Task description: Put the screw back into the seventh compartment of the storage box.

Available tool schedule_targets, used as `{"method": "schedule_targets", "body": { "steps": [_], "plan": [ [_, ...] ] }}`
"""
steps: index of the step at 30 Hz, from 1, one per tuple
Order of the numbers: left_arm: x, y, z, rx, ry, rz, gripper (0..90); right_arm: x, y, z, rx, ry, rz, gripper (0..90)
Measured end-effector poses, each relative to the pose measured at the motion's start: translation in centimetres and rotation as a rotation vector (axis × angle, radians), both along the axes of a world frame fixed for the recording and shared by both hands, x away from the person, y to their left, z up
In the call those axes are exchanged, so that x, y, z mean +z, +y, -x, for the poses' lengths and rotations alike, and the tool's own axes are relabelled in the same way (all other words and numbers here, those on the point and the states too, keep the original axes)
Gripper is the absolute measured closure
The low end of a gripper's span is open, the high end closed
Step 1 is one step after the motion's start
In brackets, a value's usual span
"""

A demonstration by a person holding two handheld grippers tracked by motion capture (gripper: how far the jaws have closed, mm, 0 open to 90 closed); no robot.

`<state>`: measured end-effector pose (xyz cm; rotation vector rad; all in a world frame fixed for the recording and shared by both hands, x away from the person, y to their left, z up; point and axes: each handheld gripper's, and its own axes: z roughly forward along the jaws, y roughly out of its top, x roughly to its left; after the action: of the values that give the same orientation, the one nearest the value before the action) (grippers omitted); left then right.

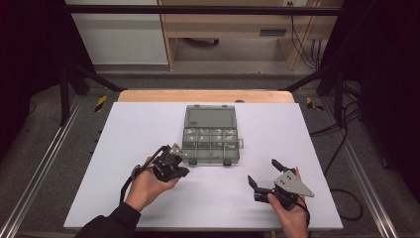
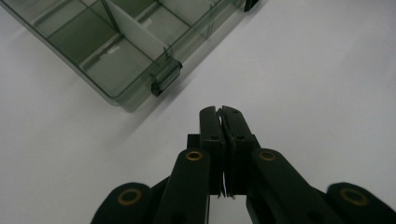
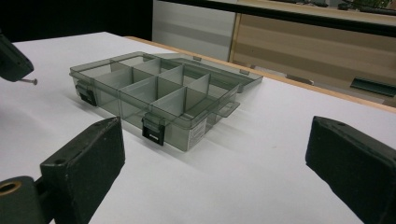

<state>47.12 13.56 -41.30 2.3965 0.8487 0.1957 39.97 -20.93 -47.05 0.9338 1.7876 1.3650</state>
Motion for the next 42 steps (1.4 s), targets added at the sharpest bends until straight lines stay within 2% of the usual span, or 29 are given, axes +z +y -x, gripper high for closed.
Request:
{"method": "schedule_targets", "body": {
  "steps": [10, 15, 20, 25, 29, 32, 37, 40, 42],
  "plan": [
    [0.5, -2.4, -1.2, 0.018, -0.044, 0.031, 87.9, 0.0, -0.1, 0.0, 0.002, -0.005, -0.001, 4.7],
    [0.6, -3.7, -1.8, 0.038, -0.084, 0.053, 87.9, 0.0, -0.1, 0.0, 0.005, -0.004, -0.005, 4.7],
    [0.8, -4.9, -2.3, 0.036, -0.106, 0.070, 87.9, 0.0, -0.1, -0.1, 0.004, -0.002, -0.008, 4.7],
    [0.6, -6.3, -3.0, 0.038, -0.119, 0.083, 88.0, 0.0, -0.1, -0.1, 0.004, -0.002, -0.007, 4.7],
    [0.1, -7.2, -3.9, 0.051, -0.145, 0.093, 87.9, 0.0, -0.1, -0.1, 0.005, -0.002, -0.002, 4.7],
    [-0.2, -7.8, -4.4, 0.052, -0.144, 0.098, 87.9, 0.0, 0.0, -0.1, 0.006, 0.000, 0.001, 4.6],
    [-0.6, -8.2, -5.2, 0.066, -0.159, 0.111, 87.9, 0.0, -0.1, -0.1, 0.006, -0.001, -0.001, 4.6],
    [-0.6, -8.0, -5.6, 0.067, -0.194, 0.150, 87.0, 0.0, -0.1, -0.1, 0.006, 0.001, -0.001, 4.7],
    [-0.4, -7.9, -5.5, 0.072, -0.219, 0.167, 79.2, 0.0, -0.1, -0.1, 0.008, -0.001, -0.001, 4.7]
  ]
}}
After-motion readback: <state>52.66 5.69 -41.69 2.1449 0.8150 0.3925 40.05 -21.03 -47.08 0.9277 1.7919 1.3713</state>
